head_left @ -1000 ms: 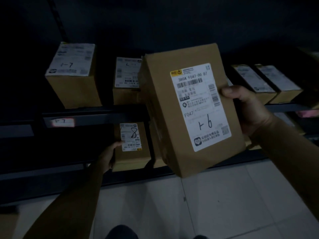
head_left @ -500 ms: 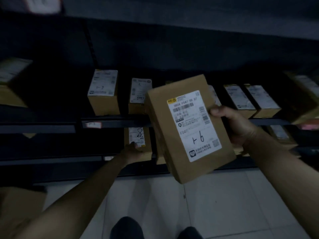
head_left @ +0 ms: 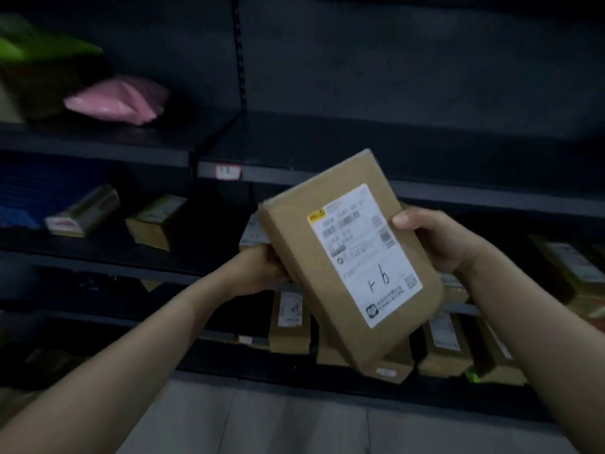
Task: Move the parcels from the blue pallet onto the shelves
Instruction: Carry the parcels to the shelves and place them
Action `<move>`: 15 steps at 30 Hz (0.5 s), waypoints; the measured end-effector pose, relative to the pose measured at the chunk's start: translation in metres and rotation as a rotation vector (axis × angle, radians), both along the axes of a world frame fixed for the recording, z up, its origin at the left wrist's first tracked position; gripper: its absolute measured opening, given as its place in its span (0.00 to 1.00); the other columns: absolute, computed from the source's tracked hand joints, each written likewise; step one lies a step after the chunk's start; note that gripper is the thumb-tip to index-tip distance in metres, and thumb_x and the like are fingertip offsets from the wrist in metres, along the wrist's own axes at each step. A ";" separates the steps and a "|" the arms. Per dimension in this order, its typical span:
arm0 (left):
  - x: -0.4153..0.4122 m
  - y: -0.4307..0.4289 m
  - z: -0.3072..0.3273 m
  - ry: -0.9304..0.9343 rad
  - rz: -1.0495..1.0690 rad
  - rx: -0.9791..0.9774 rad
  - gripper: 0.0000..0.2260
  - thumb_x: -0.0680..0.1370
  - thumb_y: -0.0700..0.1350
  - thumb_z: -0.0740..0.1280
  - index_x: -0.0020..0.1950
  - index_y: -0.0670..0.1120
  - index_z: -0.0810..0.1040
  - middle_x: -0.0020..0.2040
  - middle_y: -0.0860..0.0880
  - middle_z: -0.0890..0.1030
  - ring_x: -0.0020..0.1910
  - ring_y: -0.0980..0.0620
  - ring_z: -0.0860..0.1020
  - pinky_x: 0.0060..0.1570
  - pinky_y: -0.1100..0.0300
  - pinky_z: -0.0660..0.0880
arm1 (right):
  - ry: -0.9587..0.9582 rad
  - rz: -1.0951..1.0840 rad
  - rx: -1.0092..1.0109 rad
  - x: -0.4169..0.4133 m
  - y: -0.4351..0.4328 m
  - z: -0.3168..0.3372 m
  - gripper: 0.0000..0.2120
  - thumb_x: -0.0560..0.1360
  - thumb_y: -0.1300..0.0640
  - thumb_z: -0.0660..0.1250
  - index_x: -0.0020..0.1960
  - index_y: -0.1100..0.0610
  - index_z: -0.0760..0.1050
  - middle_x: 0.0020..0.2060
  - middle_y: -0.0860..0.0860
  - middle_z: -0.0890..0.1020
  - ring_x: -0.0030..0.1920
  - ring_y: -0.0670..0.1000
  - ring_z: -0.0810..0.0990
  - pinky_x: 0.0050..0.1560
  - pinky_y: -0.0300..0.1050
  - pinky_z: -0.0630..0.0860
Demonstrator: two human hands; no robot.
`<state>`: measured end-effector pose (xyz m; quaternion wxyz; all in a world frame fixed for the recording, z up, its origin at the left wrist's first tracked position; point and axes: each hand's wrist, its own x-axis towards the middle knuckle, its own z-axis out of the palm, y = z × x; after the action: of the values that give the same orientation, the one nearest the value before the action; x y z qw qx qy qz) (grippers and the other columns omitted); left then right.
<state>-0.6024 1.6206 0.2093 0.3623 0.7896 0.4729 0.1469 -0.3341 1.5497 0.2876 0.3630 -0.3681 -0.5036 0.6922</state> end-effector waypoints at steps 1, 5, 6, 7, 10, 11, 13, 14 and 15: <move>-0.006 0.002 0.015 -0.019 0.031 0.049 0.04 0.75 0.42 0.69 0.43 0.51 0.81 0.42 0.56 0.84 0.46 0.53 0.81 0.35 0.75 0.70 | 0.024 0.002 0.030 -0.001 0.004 0.015 0.34 0.60 0.54 0.78 0.63 0.59 0.72 0.50 0.58 0.84 0.47 0.57 0.84 0.43 0.50 0.82; -0.027 0.005 0.071 0.026 0.141 0.416 0.07 0.75 0.47 0.68 0.52 0.49 0.79 0.46 0.53 0.81 0.43 0.56 0.79 0.39 0.70 0.71 | 0.013 -0.200 0.100 -0.005 0.027 0.061 0.28 0.64 0.51 0.74 0.62 0.59 0.77 0.54 0.59 0.83 0.52 0.58 0.83 0.47 0.53 0.82; -0.031 0.006 0.084 0.047 0.145 0.498 0.11 0.75 0.46 0.68 0.57 0.47 0.79 0.50 0.50 0.81 0.47 0.53 0.79 0.44 0.65 0.73 | -0.005 -0.271 0.084 -0.007 0.035 0.069 0.28 0.66 0.50 0.71 0.64 0.59 0.76 0.56 0.58 0.83 0.53 0.58 0.83 0.47 0.53 0.82; -0.035 0.008 0.097 0.063 0.144 0.559 0.13 0.76 0.46 0.67 0.59 0.46 0.78 0.52 0.49 0.80 0.50 0.51 0.78 0.47 0.62 0.73 | -0.021 -0.337 0.069 -0.010 0.045 0.076 0.26 0.69 0.49 0.68 0.64 0.58 0.76 0.55 0.57 0.83 0.52 0.57 0.83 0.46 0.52 0.82; -0.047 0.015 0.133 0.123 0.136 0.691 0.12 0.77 0.46 0.65 0.59 0.46 0.77 0.54 0.49 0.79 0.52 0.49 0.77 0.52 0.55 0.74 | -0.077 -0.505 0.004 -0.024 0.077 0.095 0.18 0.74 0.47 0.65 0.58 0.55 0.78 0.47 0.54 0.86 0.45 0.55 0.86 0.39 0.49 0.82; -0.051 0.020 0.142 0.136 0.140 0.717 0.13 0.77 0.47 0.64 0.59 0.46 0.77 0.54 0.48 0.79 0.53 0.48 0.77 0.54 0.52 0.74 | -0.119 -0.552 -0.015 -0.030 0.089 0.099 0.19 0.73 0.45 0.66 0.59 0.54 0.78 0.48 0.54 0.86 0.45 0.55 0.86 0.42 0.50 0.81; -0.057 0.030 0.157 0.152 0.148 0.758 0.13 0.77 0.47 0.64 0.61 0.46 0.77 0.55 0.48 0.78 0.54 0.48 0.76 0.55 0.50 0.74 | -0.205 -0.592 -0.068 -0.045 0.109 0.104 0.24 0.69 0.41 0.70 0.61 0.52 0.78 0.52 0.55 0.85 0.51 0.58 0.83 0.52 0.56 0.77; -0.060 0.034 0.164 0.155 0.154 0.776 0.14 0.77 0.47 0.64 0.61 0.46 0.77 0.55 0.48 0.78 0.54 0.47 0.76 0.55 0.49 0.74 | -0.237 -0.593 -0.092 -0.054 0.118 0.106 0.26 0.68 0.40 0.70 0.62 0.51 0.78 0.55 0.55 0.83 0.54 0.59 0.81 0.55 0.59 0.74; -0.063 0.039 0.168 0.158 0.158 0.791 0.13 0.77 0.47 0.64 0.61 0.46 0.77 0.55 0.48 0.78 0.54 0.47 0.76 0.54 0.49 0.74 | -0.262 -0.590 -0.109 -0.061 0.125 0.106 0.28 0.67 0.39 0.70 0.63 0.51 0.77 0.57 0.55 0.82 0.56 0.59 0.79 0.57 0.61 0.72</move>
<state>-0.6653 1.6599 0.3777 -0.0191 0.8381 0.4657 0.2836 -0.3956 1.6750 0.3940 0.4599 -0.6030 -0.3800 0.5297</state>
